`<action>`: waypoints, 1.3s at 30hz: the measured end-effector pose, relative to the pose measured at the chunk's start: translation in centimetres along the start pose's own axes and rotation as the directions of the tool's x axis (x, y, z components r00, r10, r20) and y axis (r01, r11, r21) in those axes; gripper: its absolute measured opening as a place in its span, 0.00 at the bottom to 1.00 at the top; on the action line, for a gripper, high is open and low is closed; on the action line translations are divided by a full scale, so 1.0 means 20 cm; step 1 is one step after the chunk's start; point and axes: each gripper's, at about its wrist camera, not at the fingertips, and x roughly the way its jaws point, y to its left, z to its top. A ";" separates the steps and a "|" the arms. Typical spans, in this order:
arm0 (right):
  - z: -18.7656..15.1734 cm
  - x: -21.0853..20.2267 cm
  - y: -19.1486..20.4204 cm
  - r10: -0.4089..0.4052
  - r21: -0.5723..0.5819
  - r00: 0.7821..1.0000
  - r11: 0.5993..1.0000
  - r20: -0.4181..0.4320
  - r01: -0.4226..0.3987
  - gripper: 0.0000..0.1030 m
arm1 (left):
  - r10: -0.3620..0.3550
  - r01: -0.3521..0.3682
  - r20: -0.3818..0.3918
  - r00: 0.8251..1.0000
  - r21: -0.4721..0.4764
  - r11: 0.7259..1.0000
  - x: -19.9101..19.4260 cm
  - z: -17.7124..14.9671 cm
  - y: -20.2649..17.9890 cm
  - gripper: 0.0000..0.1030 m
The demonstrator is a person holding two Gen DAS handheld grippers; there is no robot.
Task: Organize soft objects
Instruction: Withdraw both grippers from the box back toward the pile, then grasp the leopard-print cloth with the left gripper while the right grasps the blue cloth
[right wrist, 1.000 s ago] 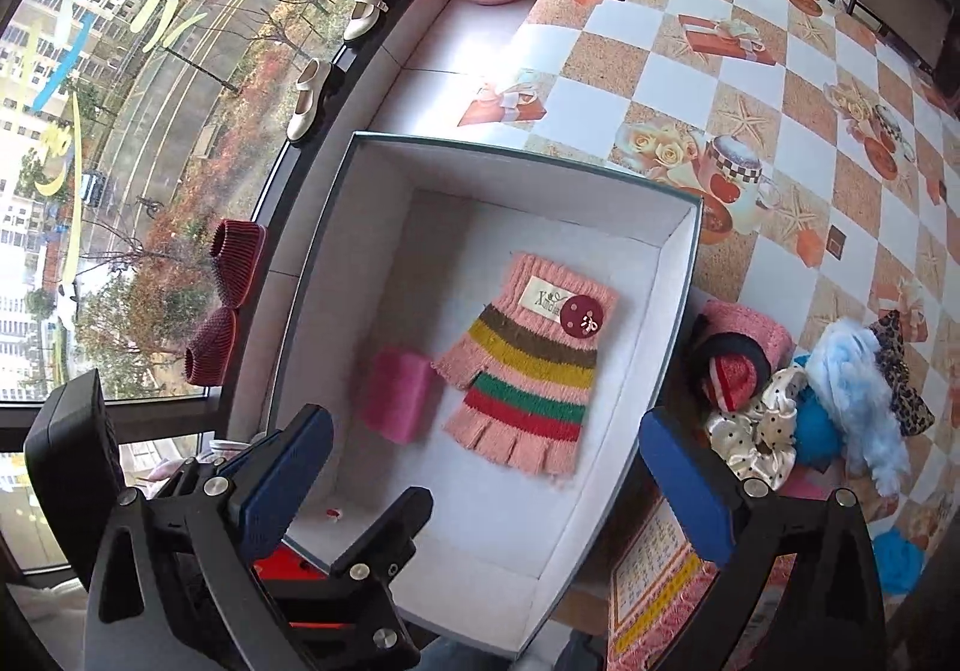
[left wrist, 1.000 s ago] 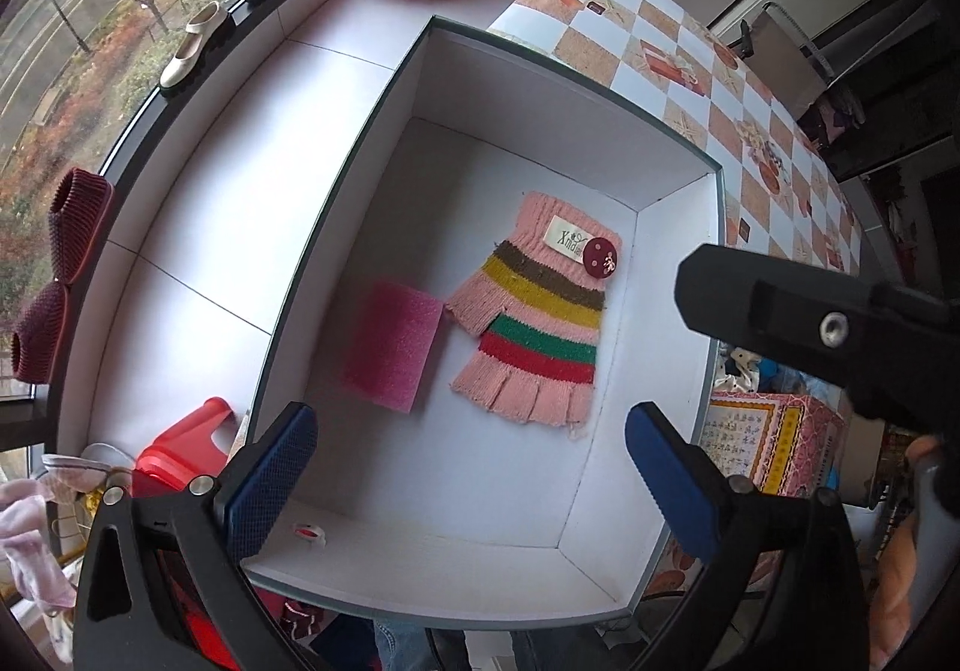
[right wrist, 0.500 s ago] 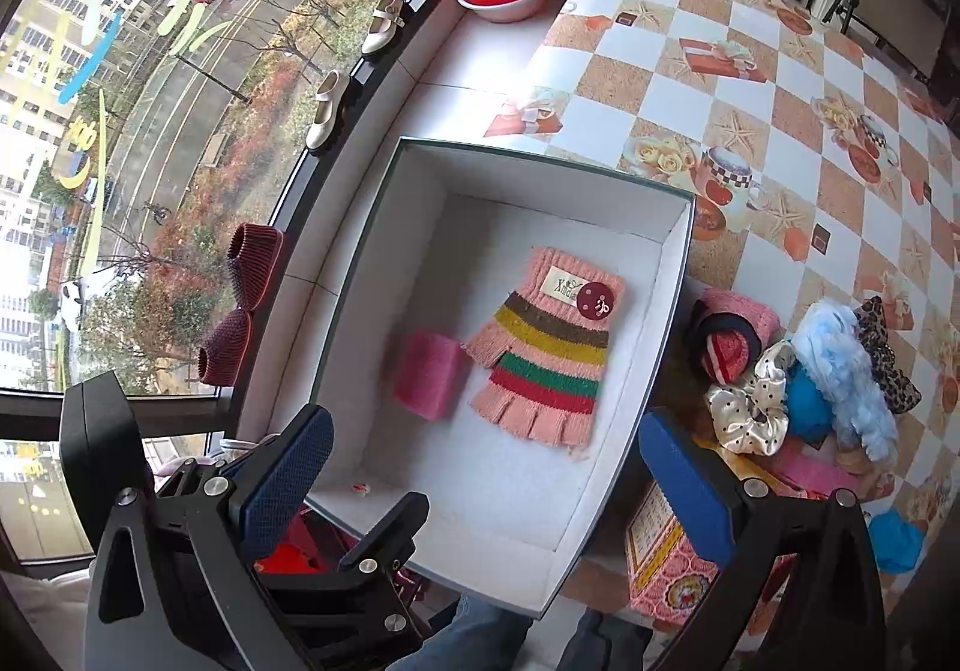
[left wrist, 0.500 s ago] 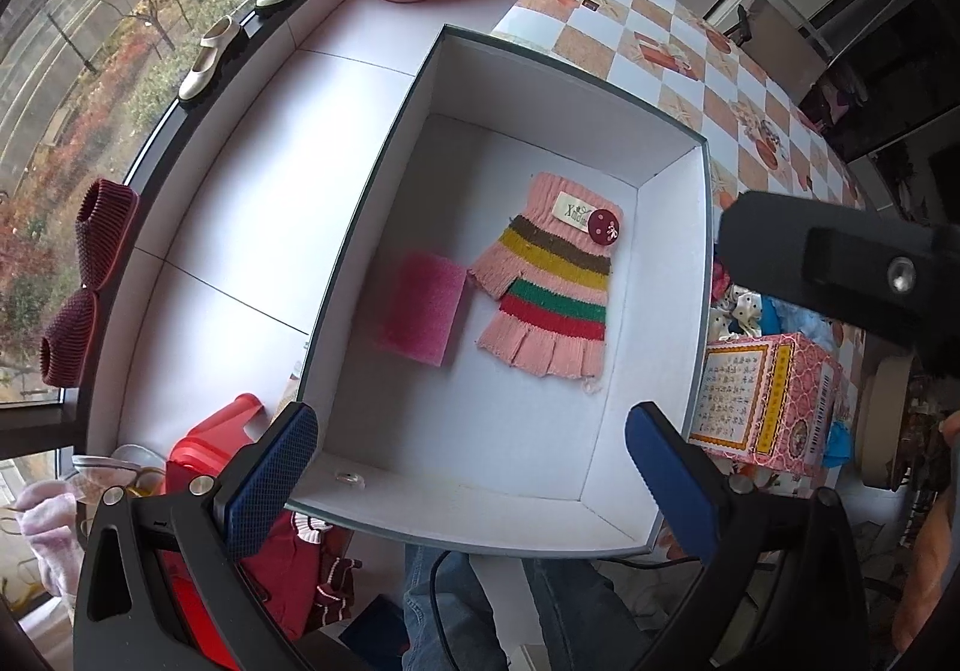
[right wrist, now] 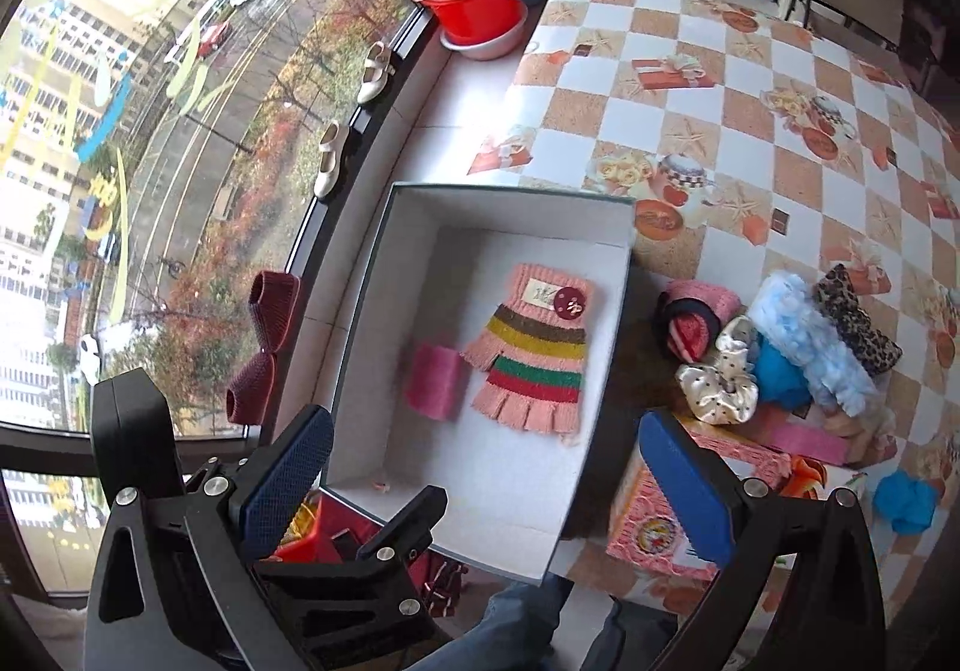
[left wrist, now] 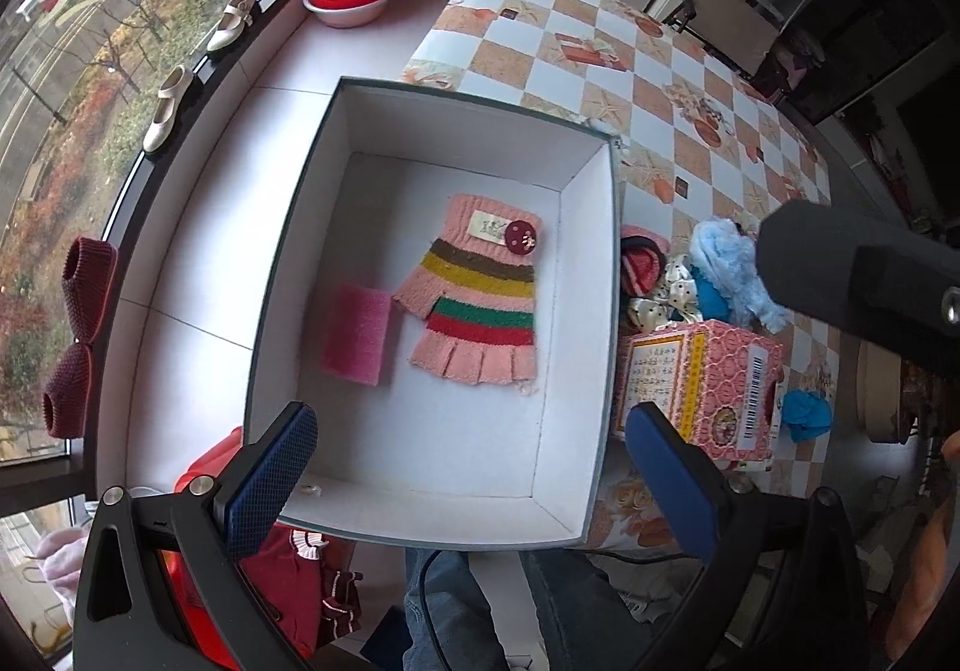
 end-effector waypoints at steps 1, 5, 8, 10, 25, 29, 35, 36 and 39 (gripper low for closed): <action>0.00 -0.02 -0.02 0.000 0.010 1.000 1.000 0.008 0.000 1.00 | -0.004 0.004 -0.002 1.000 0.016 1.000 0.00 0.01 -0.04 0.99; -0.03 -0.14 -0.20 -0.003 0.082 0.999 0.997 0.050 -0.001 1.00 | -0.018 0.019 -0.011 1.000 0.086 0.996 0.01 0.05 -0.21 0.99; -0.06 -0.23 -0.38 -0.020 0.154 0.997 0.988 0.078 0.008 1.00 | -0.026 0.029 -0.022 0.999 0.142 0.989 0.02 0.08 -0.35 1.00; -0.09 -0.27 -0.50 -0.032 0.198 0.996 0.980 0.089 0.013 1.00 | -0.030 0.035 -0.030 0.999 0.180 0.983 0.04 0.10 -0.46 1.00; -0.43 -0.39 -1.47 -0.091 0.500 0.994 0.865 0.065 0.047 1.00 | 0.016 0.035 -0.124 0.992 0.402 0.915 0.34 0.17 -1.27 1.00; -0.53 -0.36 -1.69 -0.116 0.550 0.993 0.831 0.029 0.081 1.00 | 0.042 0.024 -0.143 0.989 0.431 0.902 0.46 0.22 -1.46 1.00; -0.66 -0.28 -1.96 -0.137 0.609 0.990 0.784 -0.026 0.125 1.00 | 0.106 -0.026 -0.146 0.984 0.464 0.885 0.71 0.34 -1.69 1.00; -0.68 -0.26 -2.00 -0.140 0.618 0.990 0.775 -0.035 0.131 1.00 | 0.122 -0.039 -0.148 0.981 0.468 0.883 0.76 0.36 -1.71 1.00; -0.73 -0.21 -2.08 -0.150 0.629 0.987 0.763 -0.056 0.151 1.00 | 0.178 -0.076 -0.173 0.969 0.477 0.876 0.93 0.40 -1.74 1.00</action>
